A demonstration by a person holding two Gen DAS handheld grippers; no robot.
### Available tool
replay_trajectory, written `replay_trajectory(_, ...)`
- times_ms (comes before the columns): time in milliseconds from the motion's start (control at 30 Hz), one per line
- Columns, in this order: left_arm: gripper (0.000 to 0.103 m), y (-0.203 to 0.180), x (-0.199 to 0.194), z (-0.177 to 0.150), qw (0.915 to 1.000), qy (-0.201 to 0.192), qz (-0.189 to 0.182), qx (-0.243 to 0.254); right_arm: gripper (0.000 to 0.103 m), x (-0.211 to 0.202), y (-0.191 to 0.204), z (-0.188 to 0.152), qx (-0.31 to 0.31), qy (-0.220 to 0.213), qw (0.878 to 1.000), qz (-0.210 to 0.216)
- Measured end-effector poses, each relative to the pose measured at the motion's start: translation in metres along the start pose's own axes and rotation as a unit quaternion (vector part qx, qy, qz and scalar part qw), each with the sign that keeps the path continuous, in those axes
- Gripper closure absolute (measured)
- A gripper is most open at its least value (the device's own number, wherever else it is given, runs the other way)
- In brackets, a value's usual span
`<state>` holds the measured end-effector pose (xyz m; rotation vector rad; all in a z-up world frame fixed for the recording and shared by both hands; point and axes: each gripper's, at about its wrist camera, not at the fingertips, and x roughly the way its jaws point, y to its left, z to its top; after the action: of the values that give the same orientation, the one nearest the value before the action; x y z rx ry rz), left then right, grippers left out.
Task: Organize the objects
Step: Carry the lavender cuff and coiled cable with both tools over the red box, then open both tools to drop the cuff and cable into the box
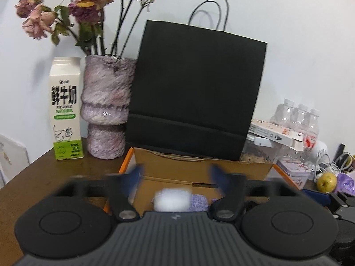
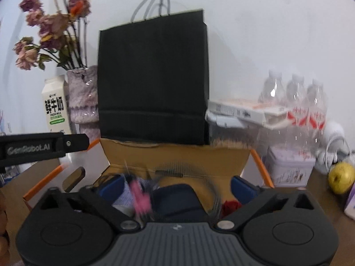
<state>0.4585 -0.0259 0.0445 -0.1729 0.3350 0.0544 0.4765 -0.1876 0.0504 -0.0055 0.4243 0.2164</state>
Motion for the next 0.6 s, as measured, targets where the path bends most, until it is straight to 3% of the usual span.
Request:
replay_trajectory(100,0.0,-0.001,-0.003,-0.001,0.9998,-0.014,0.014,0.002,0.0,0.0,0.0,-0.001,-0.002,0.001,1.0,-0.008)
replay_trajectory(600,0.0,-0.001,-0.016,-0.003,0.9998,-0.02,0.009,0.002,0.0,-0.016,0.002,0.001,-0.014,-0.015,1.0,-0.013)
